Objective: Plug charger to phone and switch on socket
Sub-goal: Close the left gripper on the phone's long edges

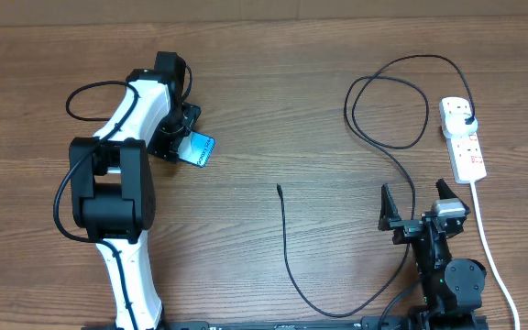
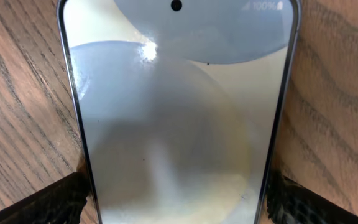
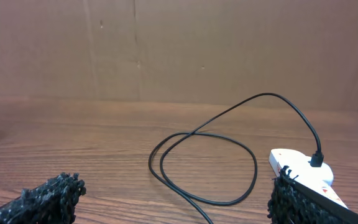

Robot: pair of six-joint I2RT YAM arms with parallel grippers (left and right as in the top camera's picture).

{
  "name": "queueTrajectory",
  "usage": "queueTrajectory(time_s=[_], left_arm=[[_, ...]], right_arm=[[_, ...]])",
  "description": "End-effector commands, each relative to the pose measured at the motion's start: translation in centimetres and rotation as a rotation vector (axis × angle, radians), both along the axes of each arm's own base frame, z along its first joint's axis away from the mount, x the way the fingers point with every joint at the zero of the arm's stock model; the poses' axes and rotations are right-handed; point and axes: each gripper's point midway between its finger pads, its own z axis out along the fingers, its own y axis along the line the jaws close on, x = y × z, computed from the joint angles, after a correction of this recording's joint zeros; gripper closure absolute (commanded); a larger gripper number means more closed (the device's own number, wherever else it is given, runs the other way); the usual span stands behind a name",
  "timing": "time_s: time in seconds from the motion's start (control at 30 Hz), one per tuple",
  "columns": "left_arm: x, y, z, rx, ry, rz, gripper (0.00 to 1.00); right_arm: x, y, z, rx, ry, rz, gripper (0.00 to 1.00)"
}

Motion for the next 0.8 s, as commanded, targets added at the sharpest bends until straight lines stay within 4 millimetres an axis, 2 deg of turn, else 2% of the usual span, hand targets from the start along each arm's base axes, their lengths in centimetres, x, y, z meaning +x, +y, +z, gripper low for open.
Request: queueTrajectory(time_s=[0.0,0.23,0.5,0.77], left_arm=[[-1.22,0.05,-1.63,-0.011,0.047,0.032,0.06],[-1.17,0.00,-1.92,-0.014,0.048,0.032,0.07],[-1.21,-0.01,-1.93,-0.014,0.050,0.032,0.15],[-1.37,0.02,-1.92,-0.014,0.056,0.032,0.16]], right_arm=[[0.03,-0.24,-0.16,0.003,-0.005,-0.013,0.00],[0.03,-0.24,-0.16,0.003,-0.005,-0.013,0.00],[0.03,-0.24,-0.16,0.003,-0.005,-0.013,0.00],[0.03,-0.24,-0.16,0.003,-0.005,-0.013,0.00]])
